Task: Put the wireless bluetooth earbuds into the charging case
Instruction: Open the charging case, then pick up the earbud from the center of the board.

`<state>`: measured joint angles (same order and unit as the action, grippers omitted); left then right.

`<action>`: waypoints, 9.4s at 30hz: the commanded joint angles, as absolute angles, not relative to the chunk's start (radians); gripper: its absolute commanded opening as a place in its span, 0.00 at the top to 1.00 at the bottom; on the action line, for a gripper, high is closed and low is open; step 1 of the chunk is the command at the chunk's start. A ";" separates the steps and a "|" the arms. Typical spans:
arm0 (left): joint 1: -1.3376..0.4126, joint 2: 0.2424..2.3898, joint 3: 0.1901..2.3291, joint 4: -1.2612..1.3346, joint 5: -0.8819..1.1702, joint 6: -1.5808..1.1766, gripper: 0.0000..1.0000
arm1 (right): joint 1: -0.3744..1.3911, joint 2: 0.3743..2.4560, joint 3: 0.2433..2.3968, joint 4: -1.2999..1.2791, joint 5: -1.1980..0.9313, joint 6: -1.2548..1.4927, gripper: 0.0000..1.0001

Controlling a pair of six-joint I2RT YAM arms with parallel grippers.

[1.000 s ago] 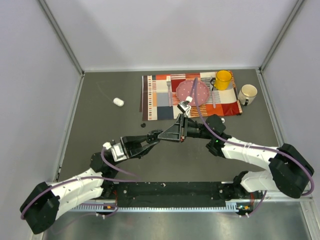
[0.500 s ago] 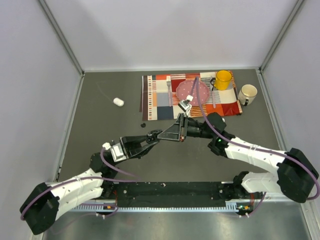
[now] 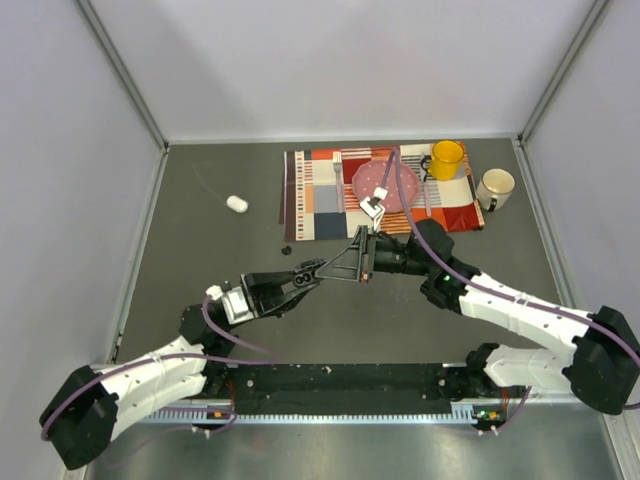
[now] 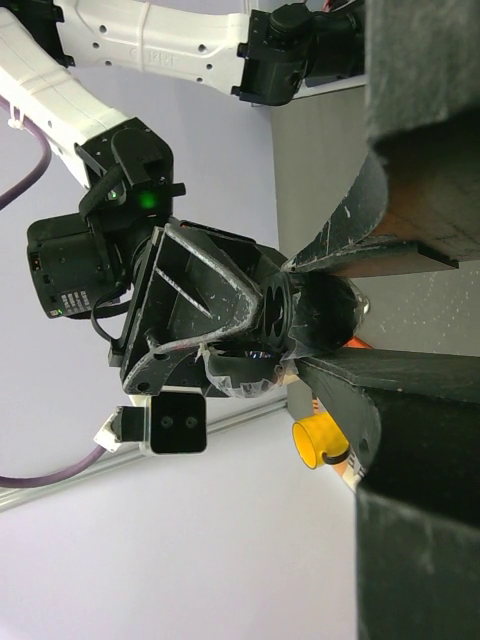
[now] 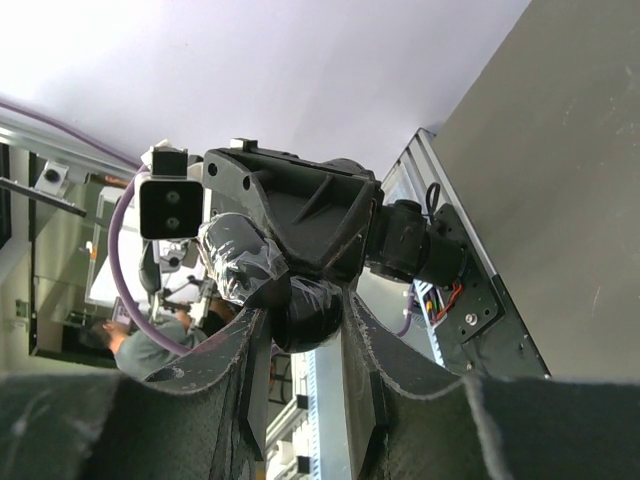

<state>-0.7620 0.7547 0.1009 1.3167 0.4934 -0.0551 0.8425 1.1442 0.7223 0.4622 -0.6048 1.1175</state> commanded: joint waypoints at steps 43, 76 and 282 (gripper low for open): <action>-0.767 0.767 0.186 1.262 0.540 -0.075 0.81 | 0.850 1.097 0.813 0.350 -0.560 0.973 1.00; -0.767 0.768 -0.027 1.613 0.271 -0.058 1.00 | 0.756 0.971 0.792 0.068 -0.376 0.829 0.23; -0.764 0.399 -0.011 1.174 0.236 0.087 1.00 | -0.304 1.770 0.936 0.089 -0.083 0.647 0.68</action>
